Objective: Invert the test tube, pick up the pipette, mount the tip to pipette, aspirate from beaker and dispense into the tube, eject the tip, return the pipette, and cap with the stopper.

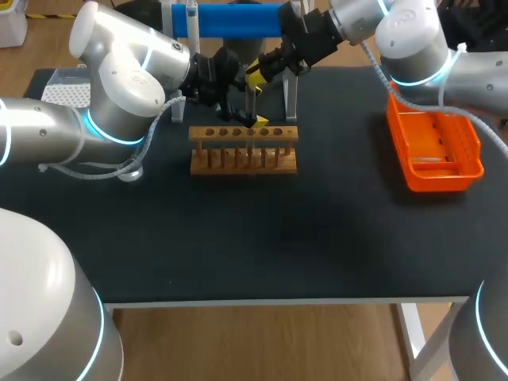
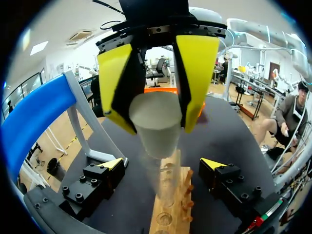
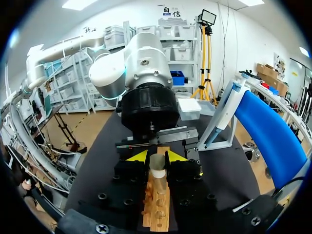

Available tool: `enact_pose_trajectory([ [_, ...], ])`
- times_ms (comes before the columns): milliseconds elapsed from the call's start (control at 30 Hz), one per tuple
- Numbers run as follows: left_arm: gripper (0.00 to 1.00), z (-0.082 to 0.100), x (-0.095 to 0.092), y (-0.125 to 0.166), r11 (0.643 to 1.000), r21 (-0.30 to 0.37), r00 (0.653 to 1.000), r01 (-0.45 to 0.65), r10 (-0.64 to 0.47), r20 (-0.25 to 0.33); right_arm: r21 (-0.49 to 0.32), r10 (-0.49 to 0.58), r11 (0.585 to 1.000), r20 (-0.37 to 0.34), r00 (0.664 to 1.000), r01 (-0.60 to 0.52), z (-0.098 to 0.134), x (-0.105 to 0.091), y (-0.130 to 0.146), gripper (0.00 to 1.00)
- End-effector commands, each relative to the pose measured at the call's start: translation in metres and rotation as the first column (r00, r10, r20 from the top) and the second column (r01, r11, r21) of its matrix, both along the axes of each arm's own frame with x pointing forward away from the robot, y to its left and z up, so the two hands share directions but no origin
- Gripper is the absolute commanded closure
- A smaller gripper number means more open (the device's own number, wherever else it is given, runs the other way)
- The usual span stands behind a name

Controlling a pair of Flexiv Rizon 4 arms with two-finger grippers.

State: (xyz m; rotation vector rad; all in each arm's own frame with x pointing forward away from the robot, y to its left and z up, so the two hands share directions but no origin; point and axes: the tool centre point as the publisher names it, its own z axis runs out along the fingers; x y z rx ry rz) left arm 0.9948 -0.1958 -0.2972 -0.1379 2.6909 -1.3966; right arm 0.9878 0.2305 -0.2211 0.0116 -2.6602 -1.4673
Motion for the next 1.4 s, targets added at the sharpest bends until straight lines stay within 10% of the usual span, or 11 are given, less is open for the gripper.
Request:
enact_pose_trajectory([
  [33,0.00,0.001,0.001,0.000,1.000,0.002,1.000,0.003,-0.003,-0.003,0.003,0.001,1.000,0.002,1.000,-0.001,0.001,0.001,0.001,1.00],
  [1400,0.00,0.001,0.001,0.000,1.000,0.002,1.000,0.003,-0.003,-0.003,-0.025,0.012,1.000,-0.014,1.000,-0.012,-0.017,-0.004,0.000,1.00],
])
